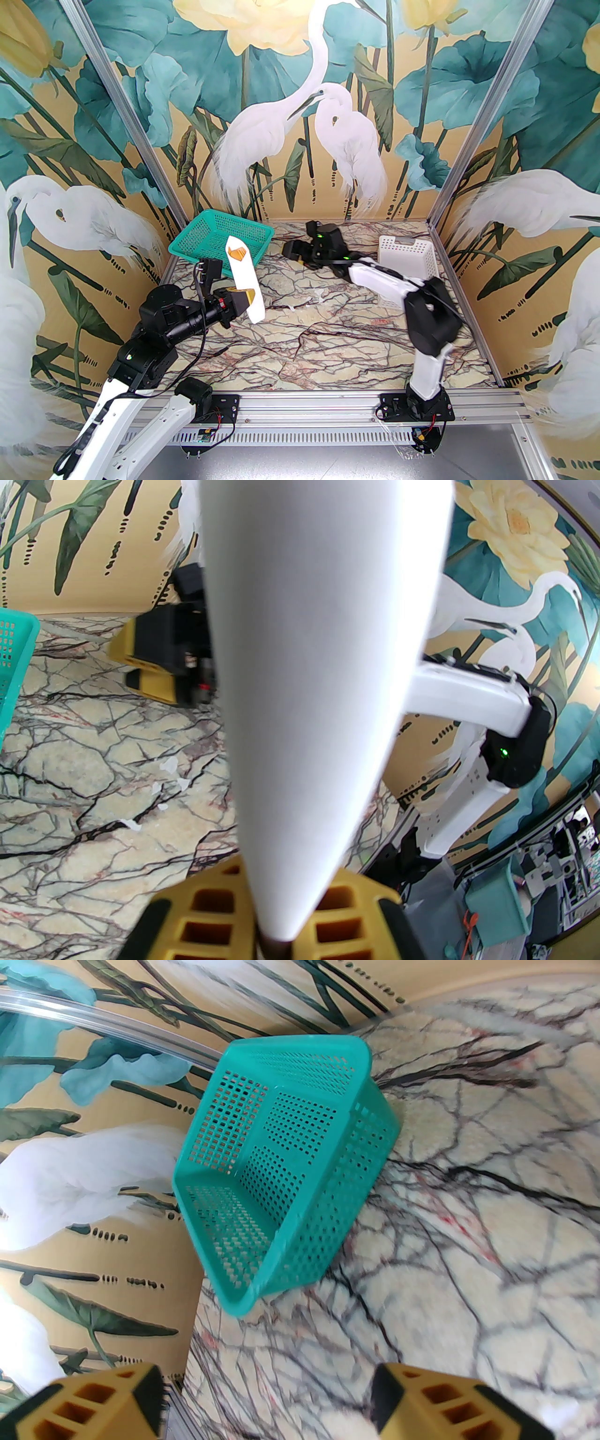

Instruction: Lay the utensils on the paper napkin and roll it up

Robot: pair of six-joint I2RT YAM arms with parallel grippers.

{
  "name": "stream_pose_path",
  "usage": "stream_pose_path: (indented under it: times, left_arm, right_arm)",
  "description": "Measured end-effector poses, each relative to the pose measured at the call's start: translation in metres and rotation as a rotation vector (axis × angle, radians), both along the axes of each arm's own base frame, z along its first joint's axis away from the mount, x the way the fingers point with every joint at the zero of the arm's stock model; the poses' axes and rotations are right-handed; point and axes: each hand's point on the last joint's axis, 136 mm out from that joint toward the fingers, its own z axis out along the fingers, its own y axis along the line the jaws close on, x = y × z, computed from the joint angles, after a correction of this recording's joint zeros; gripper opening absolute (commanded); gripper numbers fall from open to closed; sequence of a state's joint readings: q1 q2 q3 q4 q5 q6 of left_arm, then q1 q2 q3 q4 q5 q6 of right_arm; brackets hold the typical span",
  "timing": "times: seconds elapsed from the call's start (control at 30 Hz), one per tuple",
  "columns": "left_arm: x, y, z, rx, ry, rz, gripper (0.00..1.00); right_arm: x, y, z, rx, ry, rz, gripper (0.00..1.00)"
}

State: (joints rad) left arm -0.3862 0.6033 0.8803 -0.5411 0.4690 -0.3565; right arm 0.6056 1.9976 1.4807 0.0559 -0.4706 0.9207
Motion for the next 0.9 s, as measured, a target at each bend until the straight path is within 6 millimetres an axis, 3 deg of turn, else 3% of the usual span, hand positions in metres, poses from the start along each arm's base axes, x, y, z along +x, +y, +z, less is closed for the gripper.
stream_pose_path:
  times: [0.13, 0.37, 0.67, 0.9]
  left_arm:
    - [-0.002, 0.002, 0.001, 0.023, -0.012, 0.002, 0.0]
    - [-0.002, 0.007, -0.002, 0.062, -0.017, 0.017, 0.0]
    - [-0.002, 0.009, -0.001, 0.088, -0.028, 0.024, 0.0]
    - [0.002, 0.009, -0.007, 0.101, -0.006, 0.029, 0.0]
  right_arm:
    - [0.019, 0.029, -0.023, 0.025, 0.035, -0.009, 0.72]
    - [0.045, 0.061, -0.058, 0.056, 0.087, -0.043, 0.68]
    - [0.064, 0.083, -0.069, 0.104, 0.113, -0.077, 0.49]
    - [0.067, 0.083, -0.072, 0.115, 0.133, -0.103, 0.34]
